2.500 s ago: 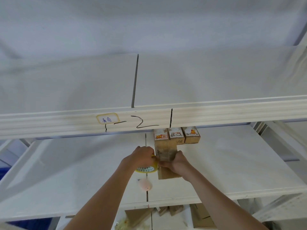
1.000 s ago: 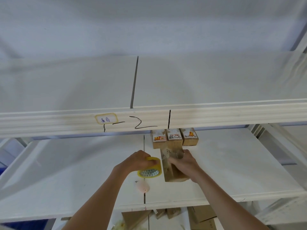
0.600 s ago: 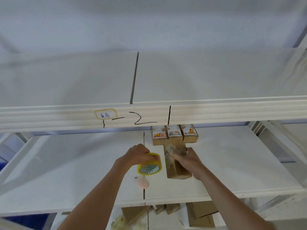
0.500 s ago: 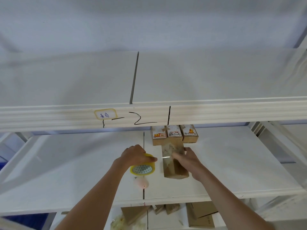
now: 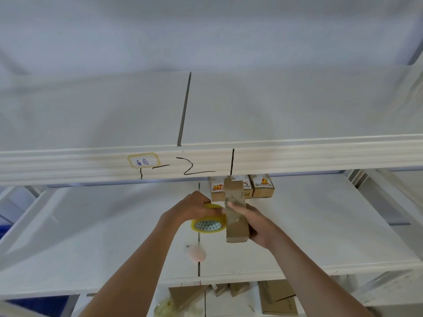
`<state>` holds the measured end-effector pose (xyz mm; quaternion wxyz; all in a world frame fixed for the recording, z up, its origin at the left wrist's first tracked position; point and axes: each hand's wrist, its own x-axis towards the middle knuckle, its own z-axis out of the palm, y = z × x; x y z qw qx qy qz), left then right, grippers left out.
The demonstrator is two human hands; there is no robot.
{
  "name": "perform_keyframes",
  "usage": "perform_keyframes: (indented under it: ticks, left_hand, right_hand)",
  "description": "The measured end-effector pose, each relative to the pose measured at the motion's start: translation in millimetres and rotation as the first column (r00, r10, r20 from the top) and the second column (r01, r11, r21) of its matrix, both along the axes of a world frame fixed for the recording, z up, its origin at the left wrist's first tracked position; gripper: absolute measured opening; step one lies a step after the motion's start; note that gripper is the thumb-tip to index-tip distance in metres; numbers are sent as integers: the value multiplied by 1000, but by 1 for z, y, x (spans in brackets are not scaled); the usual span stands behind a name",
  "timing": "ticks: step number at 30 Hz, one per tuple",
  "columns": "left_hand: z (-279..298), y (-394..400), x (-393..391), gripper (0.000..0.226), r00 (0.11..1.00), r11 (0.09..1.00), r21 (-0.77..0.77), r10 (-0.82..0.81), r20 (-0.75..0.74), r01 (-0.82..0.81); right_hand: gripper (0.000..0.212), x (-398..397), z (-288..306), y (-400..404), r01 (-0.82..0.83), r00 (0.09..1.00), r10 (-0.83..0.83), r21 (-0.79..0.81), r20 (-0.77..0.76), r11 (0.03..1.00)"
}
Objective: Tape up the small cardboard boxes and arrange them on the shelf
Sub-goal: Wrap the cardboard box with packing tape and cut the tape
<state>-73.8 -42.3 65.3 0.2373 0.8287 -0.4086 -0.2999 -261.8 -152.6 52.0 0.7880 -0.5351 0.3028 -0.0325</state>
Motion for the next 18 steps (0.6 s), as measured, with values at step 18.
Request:
perform_keyframes:
  ticks: [18]
  left_hand:
    - [-4,-5,-12,43,976,993,75,-108,190,95]
  right_hand:
    - [56,6,-6,4,5,986,-40,-211,-162,978]
